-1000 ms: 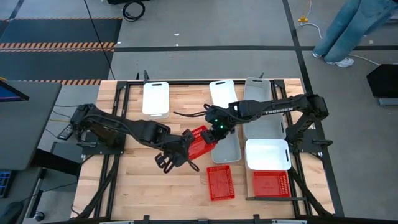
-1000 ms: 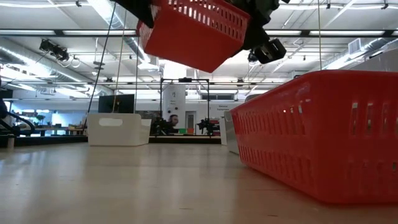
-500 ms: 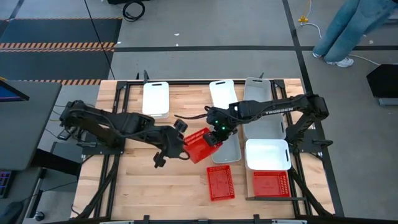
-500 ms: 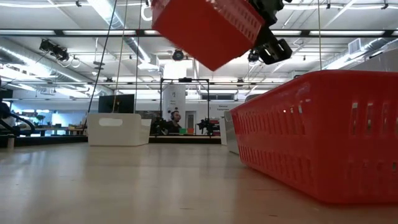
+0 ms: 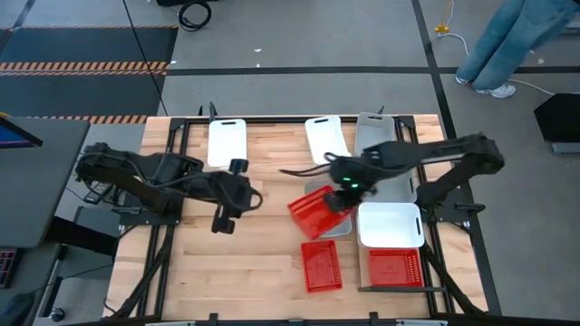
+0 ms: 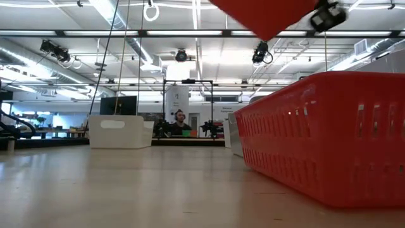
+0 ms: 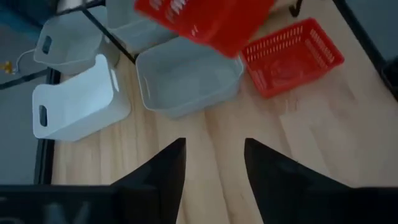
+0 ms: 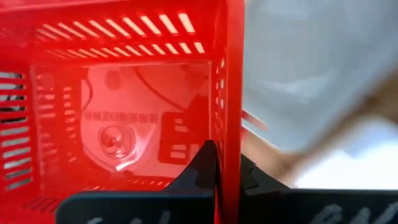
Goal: Stack baskets on shelf by color
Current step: Stack the top red bin on top of the red bin on the shelf
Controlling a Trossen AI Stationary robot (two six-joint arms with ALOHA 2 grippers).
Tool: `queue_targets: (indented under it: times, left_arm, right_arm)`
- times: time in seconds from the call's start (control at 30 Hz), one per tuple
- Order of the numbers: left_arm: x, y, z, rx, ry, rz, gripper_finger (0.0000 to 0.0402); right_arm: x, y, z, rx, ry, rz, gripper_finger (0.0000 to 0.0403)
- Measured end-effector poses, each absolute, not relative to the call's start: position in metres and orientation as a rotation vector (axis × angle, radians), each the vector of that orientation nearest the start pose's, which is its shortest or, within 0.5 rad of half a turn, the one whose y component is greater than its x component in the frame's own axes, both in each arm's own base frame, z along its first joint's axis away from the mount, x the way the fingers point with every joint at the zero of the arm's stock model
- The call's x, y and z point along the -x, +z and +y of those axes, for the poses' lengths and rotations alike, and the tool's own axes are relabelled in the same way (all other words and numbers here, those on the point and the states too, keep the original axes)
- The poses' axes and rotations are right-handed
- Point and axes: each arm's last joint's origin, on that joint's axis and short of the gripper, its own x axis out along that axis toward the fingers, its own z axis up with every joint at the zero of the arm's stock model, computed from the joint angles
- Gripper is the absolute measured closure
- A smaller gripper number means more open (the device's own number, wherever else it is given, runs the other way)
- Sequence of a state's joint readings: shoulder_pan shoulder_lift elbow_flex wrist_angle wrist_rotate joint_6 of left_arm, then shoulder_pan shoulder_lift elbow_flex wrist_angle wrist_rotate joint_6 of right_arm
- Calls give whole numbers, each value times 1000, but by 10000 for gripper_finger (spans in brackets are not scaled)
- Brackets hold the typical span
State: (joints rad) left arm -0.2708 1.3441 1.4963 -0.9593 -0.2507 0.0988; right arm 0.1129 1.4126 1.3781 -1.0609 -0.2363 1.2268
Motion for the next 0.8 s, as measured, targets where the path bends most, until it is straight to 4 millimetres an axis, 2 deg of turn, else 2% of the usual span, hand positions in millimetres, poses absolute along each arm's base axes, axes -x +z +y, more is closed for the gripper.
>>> queue_targets:
  times: [0.13, 0.27, 0.53, 0.67, 0.8]
  left_arm:
    - [-253, 392, -60, -259, -25, 742, 243]
    - [-256, 394, -57, -239, -3, 715, 252]
    - [-265, 403, -44, -55, 126, 593, 260]
    - [-268, 411, -42, 37, 149, 501, 260]
    - [-270, 414, -43, 49, 144, 467, 265]
  right_arm:
    - [-225, 350, 54, -1201, -539, 1123, 397]
    - [-194, 358, 73, -1272, -659, 1131, 397]
    - [-161, 351, 115, -1308, -873, 1251, 397]
    - [-146, 349, 129, -1294, -949, 1274, 396]
    - [-133, 347, 137, -1235, -963, 1368, 385]
